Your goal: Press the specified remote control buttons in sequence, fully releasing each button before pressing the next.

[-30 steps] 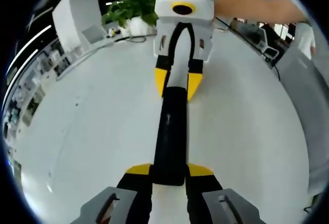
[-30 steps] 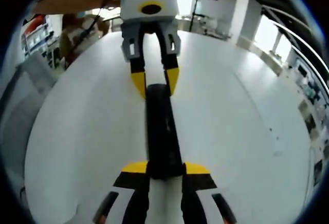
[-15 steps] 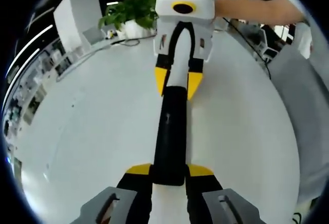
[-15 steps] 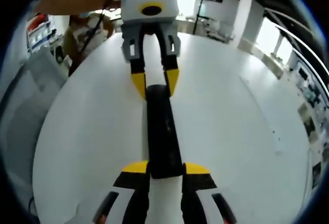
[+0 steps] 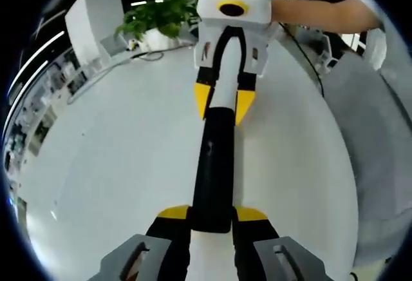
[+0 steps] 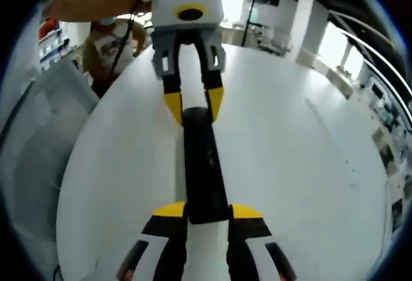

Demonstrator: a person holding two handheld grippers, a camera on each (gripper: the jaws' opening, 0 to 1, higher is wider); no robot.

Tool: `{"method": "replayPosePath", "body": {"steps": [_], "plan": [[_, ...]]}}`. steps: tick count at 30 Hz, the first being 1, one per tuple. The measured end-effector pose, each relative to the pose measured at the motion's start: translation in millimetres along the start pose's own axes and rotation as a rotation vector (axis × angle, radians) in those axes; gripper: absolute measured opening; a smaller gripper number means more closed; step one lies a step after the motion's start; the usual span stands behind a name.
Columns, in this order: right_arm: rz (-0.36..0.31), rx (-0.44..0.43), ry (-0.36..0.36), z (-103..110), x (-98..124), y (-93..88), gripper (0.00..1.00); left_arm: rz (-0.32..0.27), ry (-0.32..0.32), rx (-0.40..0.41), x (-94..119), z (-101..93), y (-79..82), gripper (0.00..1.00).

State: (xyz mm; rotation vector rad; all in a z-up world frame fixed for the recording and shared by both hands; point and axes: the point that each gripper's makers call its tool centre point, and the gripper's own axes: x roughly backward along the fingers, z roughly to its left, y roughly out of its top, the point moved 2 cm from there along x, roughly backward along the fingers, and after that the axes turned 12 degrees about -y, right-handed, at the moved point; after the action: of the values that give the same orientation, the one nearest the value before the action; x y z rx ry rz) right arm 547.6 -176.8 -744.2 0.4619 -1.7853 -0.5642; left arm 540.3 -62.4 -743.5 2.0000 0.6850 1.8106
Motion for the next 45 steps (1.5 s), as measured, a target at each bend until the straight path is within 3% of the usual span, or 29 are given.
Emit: {"method": "replayPosePath", "body": {"steps": [8,20,45], "plan": [[-0.002,-0.02,0.007,30.4,7.9,-6.6,0.19,0.004,-0.022,0.004,-7.5,-30.5,-0.9,0.24],[0.006,-0.037,0.02,56.7,8.9,-12.5,0.2,0.01,-0.046,0.021,-20.5,-52.6,-9.1,0.24],[0.027,-0.035,0.022,58.5,2.1,-15.2,0.2,0.047,-0.038,-0.012,-24.1,-51.3,-11.7,0.24]]}}
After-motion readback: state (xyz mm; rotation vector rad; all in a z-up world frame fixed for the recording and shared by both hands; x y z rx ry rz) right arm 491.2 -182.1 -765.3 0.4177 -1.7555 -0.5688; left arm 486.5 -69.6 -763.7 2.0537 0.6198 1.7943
